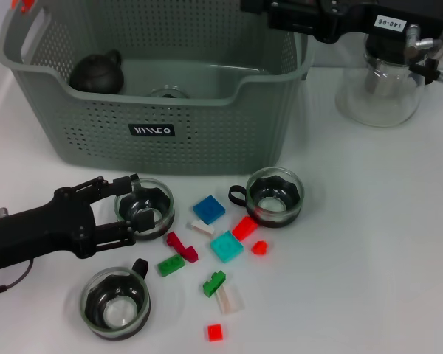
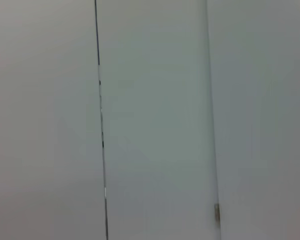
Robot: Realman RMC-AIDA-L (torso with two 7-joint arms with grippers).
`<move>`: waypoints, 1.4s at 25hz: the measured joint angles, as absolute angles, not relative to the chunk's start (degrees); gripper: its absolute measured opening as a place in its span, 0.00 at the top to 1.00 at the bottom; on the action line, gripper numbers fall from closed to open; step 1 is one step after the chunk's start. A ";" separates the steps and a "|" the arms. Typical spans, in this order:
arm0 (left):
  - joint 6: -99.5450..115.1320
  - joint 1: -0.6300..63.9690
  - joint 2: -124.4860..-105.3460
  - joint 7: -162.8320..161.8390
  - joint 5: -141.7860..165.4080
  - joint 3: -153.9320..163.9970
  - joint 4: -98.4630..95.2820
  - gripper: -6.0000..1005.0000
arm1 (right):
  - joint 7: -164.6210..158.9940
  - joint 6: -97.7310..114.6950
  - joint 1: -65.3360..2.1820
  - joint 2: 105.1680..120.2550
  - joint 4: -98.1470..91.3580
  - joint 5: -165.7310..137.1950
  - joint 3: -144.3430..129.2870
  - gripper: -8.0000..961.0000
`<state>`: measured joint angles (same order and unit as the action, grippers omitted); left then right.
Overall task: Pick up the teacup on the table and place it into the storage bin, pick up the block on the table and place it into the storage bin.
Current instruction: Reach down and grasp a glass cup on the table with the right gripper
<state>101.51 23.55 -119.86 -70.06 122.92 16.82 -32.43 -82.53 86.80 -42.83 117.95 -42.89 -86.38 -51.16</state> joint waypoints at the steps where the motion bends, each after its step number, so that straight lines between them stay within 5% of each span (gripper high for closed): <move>1: 101.51 23.55 -119.84 -70.06 122.95 16.81 -32.43 0.13 | -82.24 87.07 -42.83 117.95 -42.68 -86.36 -50.89 0.24; 13: 101.51 23.07 -119.79 -70.14 122.96 16.79 -32.43 0.13 | -81.88 98.38 -41.34 117.65 -43.15 -86.25 -46.82 0.24; 25: 101.35 22.69 -119.79 -70.14 122.79 16.78 -32.43 0.13 | -83.36 113.29 -32.81 111.99 -44.10 -100.61 -45.99 0.24; 35: 100.71 23.09 -119.87 -70.14 123.00 16.89 -32.43 0.13 | -90.03 110.26 -35.53 115.34 -51.57 -121.06 -46.54 0.26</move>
<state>100.71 23.09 -119.87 -70.14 123.00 16.89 -32.43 -90.03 110.26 -35.53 115.34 -51.57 -121.06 -46.54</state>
